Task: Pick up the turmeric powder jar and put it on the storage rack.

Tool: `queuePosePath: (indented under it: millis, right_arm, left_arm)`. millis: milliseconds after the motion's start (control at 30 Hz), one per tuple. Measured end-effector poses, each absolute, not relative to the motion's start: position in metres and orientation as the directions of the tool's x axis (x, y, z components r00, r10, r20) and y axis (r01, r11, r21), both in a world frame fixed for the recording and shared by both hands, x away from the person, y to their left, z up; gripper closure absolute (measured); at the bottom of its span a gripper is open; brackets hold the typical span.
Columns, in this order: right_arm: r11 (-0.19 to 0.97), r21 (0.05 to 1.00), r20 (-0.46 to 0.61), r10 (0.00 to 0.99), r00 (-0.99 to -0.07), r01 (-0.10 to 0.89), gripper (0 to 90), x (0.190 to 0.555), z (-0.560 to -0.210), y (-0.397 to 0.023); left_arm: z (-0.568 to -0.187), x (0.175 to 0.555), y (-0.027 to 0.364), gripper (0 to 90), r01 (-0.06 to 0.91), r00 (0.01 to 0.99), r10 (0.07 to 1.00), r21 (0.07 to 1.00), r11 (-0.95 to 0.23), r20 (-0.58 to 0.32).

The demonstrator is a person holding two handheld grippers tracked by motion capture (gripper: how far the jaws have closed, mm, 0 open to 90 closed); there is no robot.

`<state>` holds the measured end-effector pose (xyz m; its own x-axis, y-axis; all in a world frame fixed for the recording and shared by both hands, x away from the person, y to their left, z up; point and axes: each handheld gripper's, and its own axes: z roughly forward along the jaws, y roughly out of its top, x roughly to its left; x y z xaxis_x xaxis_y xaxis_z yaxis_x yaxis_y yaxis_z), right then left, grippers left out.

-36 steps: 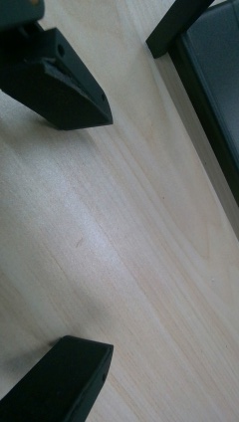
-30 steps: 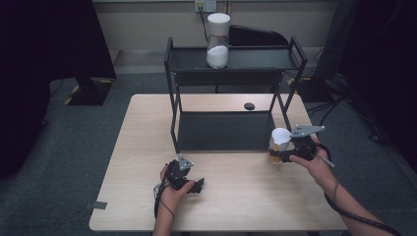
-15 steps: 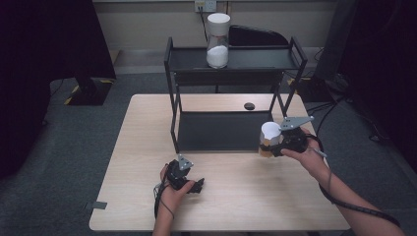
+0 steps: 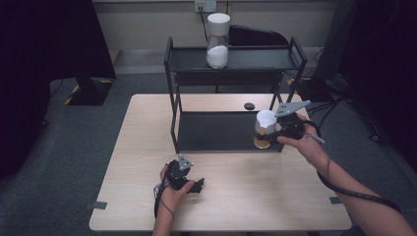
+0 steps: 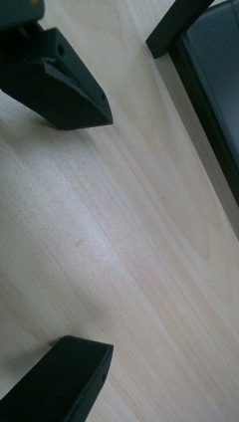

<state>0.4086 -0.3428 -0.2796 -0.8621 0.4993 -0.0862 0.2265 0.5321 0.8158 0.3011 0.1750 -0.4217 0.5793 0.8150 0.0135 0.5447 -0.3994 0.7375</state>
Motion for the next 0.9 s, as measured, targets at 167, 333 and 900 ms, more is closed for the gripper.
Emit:
queuePosePath:
  millis: [167, 333, 900]
  right_arm:
    - [0.526, 0.819, -0.073, 0.492, -0.868, 0.229, 30.4, 0.415, -0.269, -0.341]
    - [0.536, 0.816, -0.088, 0.486, -0.87, 0.217, 30.4, 0.419, -0.256, -0.335]
    - [0.532, 0.826, -0.093, 0.456, -0.885, 0.187, 30.4, 0.43, -0.215, -0.32]
  left_arm:
    - [-0.422, 0.301, 0.175, 0.0, 0.545, 0.579, 0.815, 0.737, -0.399, 0.013]
    - [-0.422, 0.301, 0.175, 0.0, 0.545, 0.579, 0.815, 0.737, -0.399, 0.013]
    - [-0.422, 0.301, 0.175, 0.0, 0.545, 0.579, 0.815, 0.737, -0.399, 0.013]
